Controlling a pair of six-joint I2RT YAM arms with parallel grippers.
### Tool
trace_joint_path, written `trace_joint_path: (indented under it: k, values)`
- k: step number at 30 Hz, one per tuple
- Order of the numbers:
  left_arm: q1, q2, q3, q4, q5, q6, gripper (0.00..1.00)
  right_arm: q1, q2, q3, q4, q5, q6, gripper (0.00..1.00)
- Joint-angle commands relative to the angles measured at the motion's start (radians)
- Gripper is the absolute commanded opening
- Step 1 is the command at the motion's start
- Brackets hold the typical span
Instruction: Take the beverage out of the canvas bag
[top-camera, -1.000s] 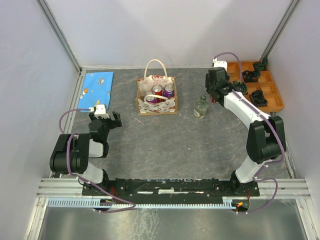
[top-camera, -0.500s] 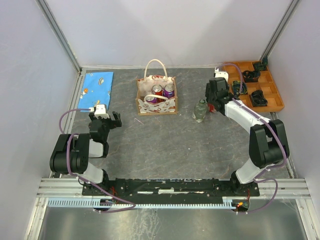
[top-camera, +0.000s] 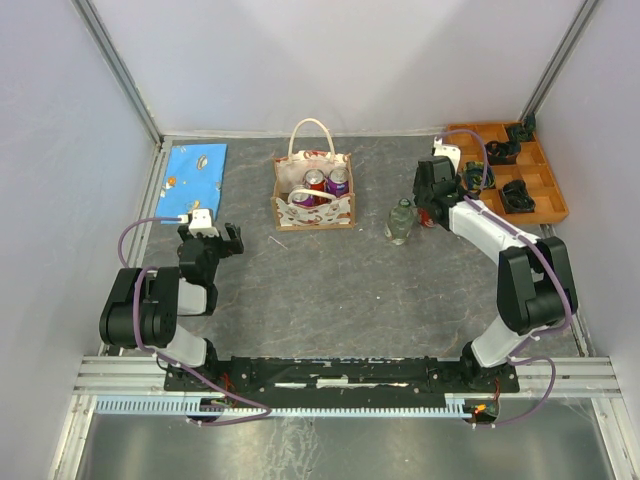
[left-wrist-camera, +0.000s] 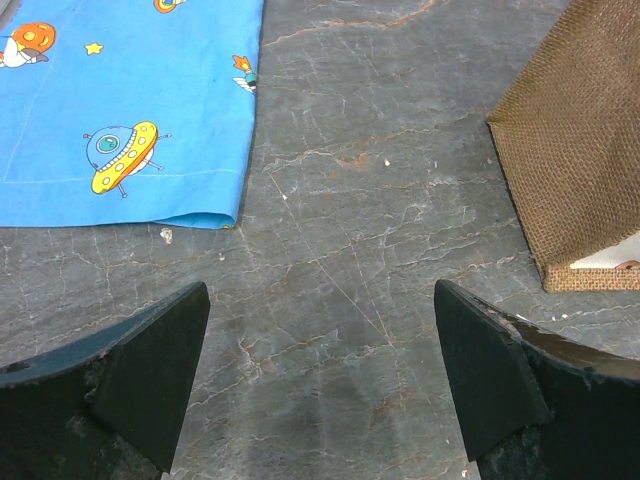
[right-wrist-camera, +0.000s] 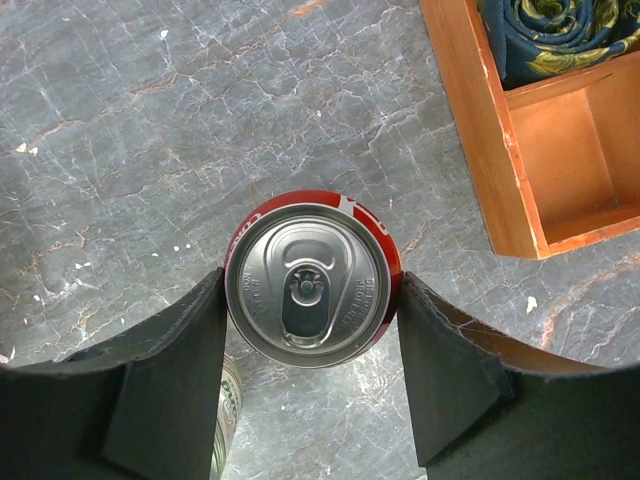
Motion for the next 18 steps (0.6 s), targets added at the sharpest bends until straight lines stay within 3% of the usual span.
trace_joint_path:
  k: [1, 5, 10, 18]
  values:
    - [-0.003, -0.005, 0.022, 0.034, -0.008, 0.043, 0.99, -0.004, -0.008, 0.05, 0.057, 0.045, 0.024, 0.42]
    - [-0.003, -0.005, 0.023, 0.034, -0.009, 0.043, 0.99, -0.006, -0.002, 0.057, 0.036, 0.041, 0.043, 0.73]
    - [-0.003, -0.006, 0.023, 0.034, -0.009, 0.043, 0.99, -0.005, -0.009, 0.056, 0.037, 0.06, 0.046, 0.98]
    - [-0.003, -0.005, 0.023, 0.034, -0.008, 0.043, 0.99, -0.006, -0.069, 0.092, 0.051, 0.096, 0.013, 0.99]
